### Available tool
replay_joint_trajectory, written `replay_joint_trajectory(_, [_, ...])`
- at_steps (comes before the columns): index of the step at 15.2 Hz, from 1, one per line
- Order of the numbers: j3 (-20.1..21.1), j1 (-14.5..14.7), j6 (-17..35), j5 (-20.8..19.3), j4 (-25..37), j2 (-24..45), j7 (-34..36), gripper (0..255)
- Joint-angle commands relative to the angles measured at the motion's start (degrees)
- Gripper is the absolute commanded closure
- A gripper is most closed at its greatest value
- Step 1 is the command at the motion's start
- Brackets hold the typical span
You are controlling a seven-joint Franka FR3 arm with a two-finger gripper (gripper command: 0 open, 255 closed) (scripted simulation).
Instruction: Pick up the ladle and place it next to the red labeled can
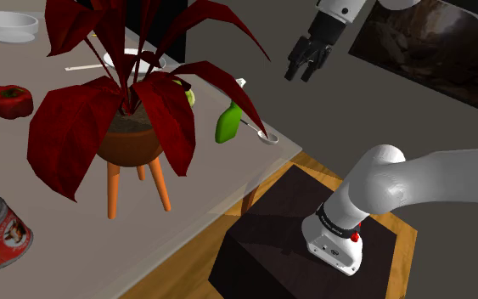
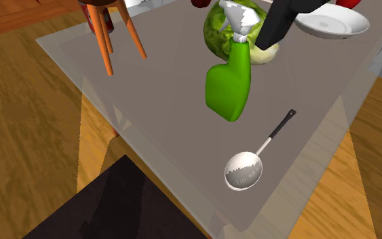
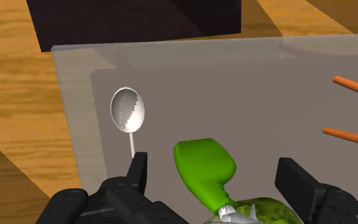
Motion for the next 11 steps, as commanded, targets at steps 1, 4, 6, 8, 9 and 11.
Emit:
replay_joint_trajectory(1, [0.0, 0.0, 0.0, 0.0, 0.0, 0.0, 0.0, 0])
replay_joint_trajectory(4, [-1.09, -0.04, 4.79, -0.82, -2.68, 3.16, -2.26, 0])
replay_joint_trajectory(6, [-1.82, -0.06, 8.02, -1.3, -4.13, 5.64, -3.75, 0])
replay_joint_trajectory(8, [-2.57, -0.06, 11.28, -1.72, -5.3, 8.41, -5.24, 0])
replay_joint_trajectory(9, [-2.94, -0.06, 12.9, -1.9, -5.78, 9.91, -5.98, 0])
replay_joint_trajectory(11, [-3.7, -0.03, 16.15, -2.19, -6.51, 13.1, -7.46, 0])
